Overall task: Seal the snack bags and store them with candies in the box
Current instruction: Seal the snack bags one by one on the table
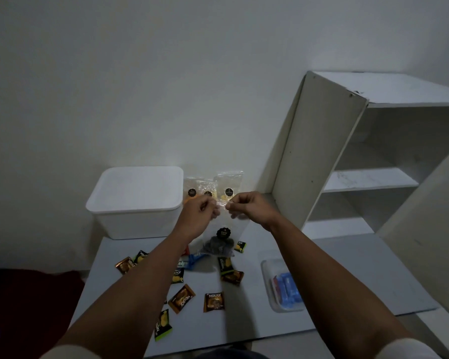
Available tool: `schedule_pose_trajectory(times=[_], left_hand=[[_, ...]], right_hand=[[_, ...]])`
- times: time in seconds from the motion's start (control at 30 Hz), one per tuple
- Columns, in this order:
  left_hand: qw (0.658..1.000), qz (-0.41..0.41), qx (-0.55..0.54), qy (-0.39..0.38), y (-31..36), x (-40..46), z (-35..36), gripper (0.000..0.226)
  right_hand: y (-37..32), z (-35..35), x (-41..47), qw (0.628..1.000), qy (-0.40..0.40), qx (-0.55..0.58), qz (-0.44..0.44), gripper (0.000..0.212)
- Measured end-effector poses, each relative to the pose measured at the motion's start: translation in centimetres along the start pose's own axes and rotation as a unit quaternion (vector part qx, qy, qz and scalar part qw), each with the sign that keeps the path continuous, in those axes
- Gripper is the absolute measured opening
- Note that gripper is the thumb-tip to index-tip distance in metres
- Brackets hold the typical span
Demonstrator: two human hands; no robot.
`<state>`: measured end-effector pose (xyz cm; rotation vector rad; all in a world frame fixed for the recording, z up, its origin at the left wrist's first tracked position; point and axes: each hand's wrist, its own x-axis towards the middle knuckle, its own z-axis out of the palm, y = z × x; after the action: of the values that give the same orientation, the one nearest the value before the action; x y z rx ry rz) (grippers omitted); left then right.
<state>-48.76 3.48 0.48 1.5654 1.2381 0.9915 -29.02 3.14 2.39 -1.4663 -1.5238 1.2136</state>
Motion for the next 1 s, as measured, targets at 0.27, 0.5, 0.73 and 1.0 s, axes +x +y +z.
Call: schedule_pose_trajectory(times=[0.27, 0.5, 0.73, 1.0], left_hand=[[0.998, 0.008, 0.052, -0.024, 0.4, 0.1, 0.3, 0.021], [0.994, 0.041, 0.100, 0.011, 0.2, -0.1, 0.2, 0.023], [0.999, -0.048, -0.023, -0.006, 0.2, 0.1, -0.3, 0.022], [0.997, -0.045, -0.065, 0.021, 0.3, 0.2, -0.7, 0.015]], right_hand=[[-0.9, 0.5, 0.0, 0.998, -0.027, -0.055, -0.030, 0.012], [-1.1, 0.7, -0.2, 0.998, 0.004, -0.036, -0.045, 0.018], [-0.6, 1.2, -0.4, 0.999, -0.006, -0.025, -0.035, 0.016], [0.1, 1.3, -1.4, 0.998, 0.023, 0.063, -0.009, 0.018]])
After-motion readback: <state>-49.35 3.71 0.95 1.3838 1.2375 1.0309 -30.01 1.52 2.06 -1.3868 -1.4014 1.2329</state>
